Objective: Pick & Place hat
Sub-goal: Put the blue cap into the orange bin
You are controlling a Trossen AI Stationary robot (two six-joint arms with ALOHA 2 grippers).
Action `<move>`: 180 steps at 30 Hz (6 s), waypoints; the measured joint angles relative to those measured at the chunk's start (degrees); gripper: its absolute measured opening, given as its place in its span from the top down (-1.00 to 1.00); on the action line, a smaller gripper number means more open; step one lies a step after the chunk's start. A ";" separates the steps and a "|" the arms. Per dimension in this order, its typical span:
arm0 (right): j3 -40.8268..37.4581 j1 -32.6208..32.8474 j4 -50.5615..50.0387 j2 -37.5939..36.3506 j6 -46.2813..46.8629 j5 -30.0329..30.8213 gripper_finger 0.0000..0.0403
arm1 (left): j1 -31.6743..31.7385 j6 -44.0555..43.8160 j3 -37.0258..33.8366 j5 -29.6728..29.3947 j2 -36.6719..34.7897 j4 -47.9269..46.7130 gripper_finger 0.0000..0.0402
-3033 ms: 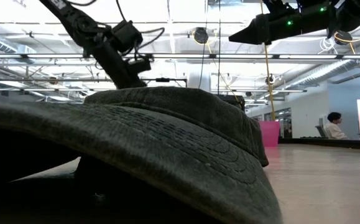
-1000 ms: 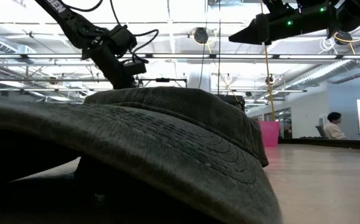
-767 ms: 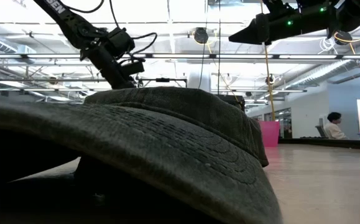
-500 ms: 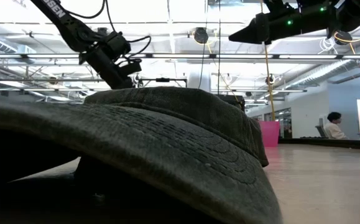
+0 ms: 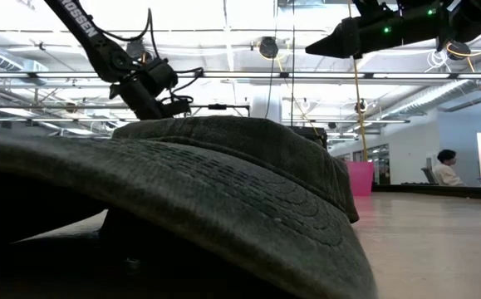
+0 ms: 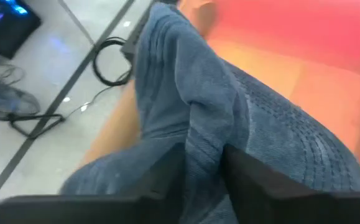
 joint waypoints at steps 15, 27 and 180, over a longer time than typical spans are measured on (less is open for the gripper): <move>0.00 0.00 -0.97 0.00 0.11 0.07 0.30 | -2.69 -3.03 -0.02 -2.54 -13.57 -5.55 0.92; 0.00 0.00 -0.79 0.00 0.13 0.07 0.30 | -6.44 -9.01 0.00 7.14 -22.18 -12.43 0.95; 0.00 -0.02 -0.02 0.00 3.28 -0.09 0.30 | -1.42 13.27 -0.04 -10.67 -10.33 -12.64 0.88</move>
